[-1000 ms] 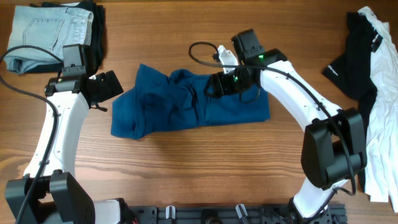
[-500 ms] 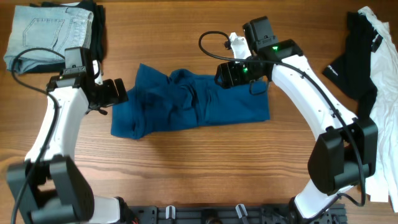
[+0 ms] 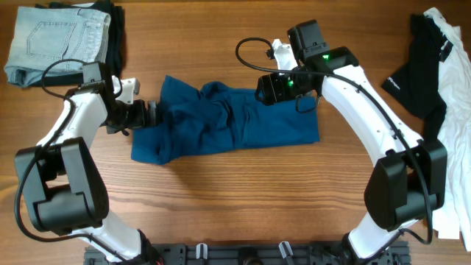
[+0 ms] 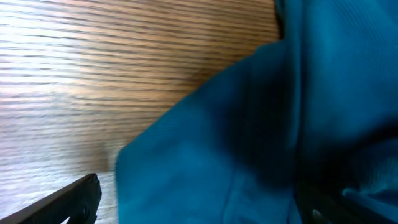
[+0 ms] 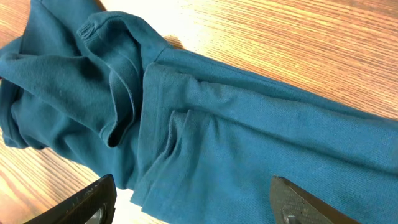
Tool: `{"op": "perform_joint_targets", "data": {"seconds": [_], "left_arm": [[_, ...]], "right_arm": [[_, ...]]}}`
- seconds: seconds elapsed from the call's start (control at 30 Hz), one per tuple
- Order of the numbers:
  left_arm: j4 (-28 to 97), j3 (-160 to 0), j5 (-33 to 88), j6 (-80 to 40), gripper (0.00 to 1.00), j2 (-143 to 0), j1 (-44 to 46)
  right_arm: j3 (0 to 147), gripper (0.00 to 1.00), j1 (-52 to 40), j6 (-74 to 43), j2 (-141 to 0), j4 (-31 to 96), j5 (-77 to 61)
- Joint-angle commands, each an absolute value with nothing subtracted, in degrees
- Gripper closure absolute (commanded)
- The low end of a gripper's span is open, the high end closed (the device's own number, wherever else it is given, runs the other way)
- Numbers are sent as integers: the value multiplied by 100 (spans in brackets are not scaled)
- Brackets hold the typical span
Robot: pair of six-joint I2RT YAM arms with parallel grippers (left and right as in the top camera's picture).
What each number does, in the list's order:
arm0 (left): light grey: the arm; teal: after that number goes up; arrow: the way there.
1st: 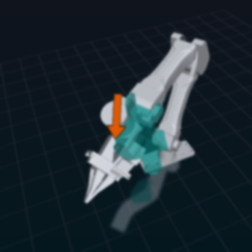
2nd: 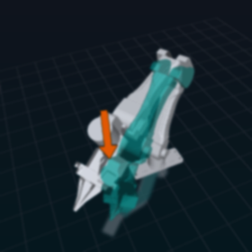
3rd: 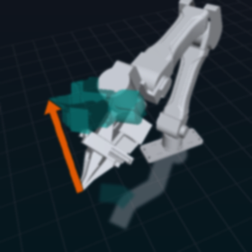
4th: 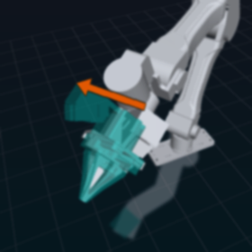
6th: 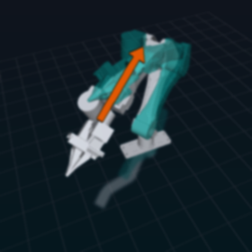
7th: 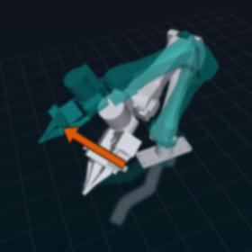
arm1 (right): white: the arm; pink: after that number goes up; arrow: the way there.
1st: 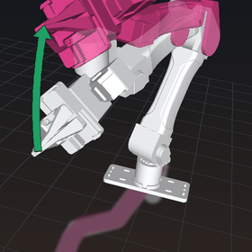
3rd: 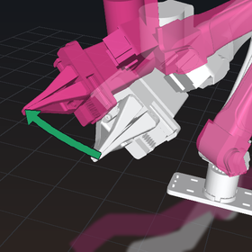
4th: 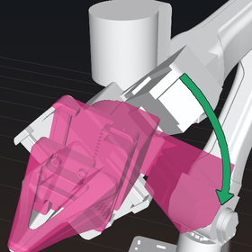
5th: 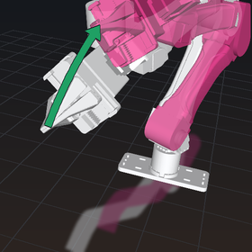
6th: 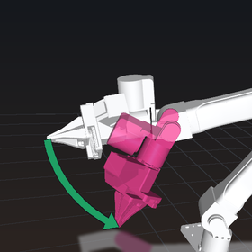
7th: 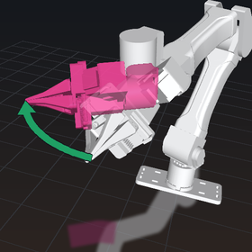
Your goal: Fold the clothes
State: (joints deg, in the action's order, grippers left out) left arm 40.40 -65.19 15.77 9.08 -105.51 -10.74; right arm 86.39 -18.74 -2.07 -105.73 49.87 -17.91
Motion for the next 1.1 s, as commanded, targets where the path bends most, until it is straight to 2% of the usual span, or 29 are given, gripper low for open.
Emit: {"op": "perform_joint_targets", "data": {"seconds": [0.0, 0.2, 0.23, 0.3, 0.33, 0.43, 0.53, 0.7, 0.87, 1.0, 1.03, 1.07], "left_arm": [[3983, -6471, 1837, 1186, 0, -10864, -1105], [3959, -6471, 1719, 1181, 0, -11146, -1103], [3962, -6471, 1800, 1181, 11, -11181, -1096], [4001, -6469, 1824, 1175, 44, -11236, -1083], [4010, -6466, 1846, 1155, 55, -11268, -1072], [3911, -6359, 1905, 1135, 69, -11321, -1037], [3809, -6224, 1903, 1135, 96, -11321, -1041], [4025, -6289, 1859, 963, 96, -11122, -1223], [4565, -6602, 1863, 963, 96, -10551, -1494], [4936, -6823, 1863, 963, 96, -10053, -1673], [5024, -6873, 1863, 961, 96, -9929, -1726], [5076, -6912, 1863, 958, 96, -9821, -1772]], "right_arm": [[8689, 20, -1876, -150, -10466, 5019, -1734], [8689, 20, -1876, -150, -10466, 5039, -1732], [8689, 20, -1876, -152, -10466, 5017, -1734], [8689, 20, -1876, -156, -10466, 5015, -1732], [8689, 20, -1876, -154, -10466, 5028, -1732], [8689, 20, -1876, -165, -10466, 5065, -1734], [8689, 20, -1876, -169, -10466, 5098, -1734], [8641, 23, -1876, -167, -10466, 5435, -1761], [8243, 39, -1868, -357, -10475, 5325, -1758], [7911, 61, -1868, -502, -10479, 5011, -1756], [7813, 72, -1865, -556, -10479, 4908, -1754], [7714, 88, -1865, -620, -10479, 4799, -1750]]}}
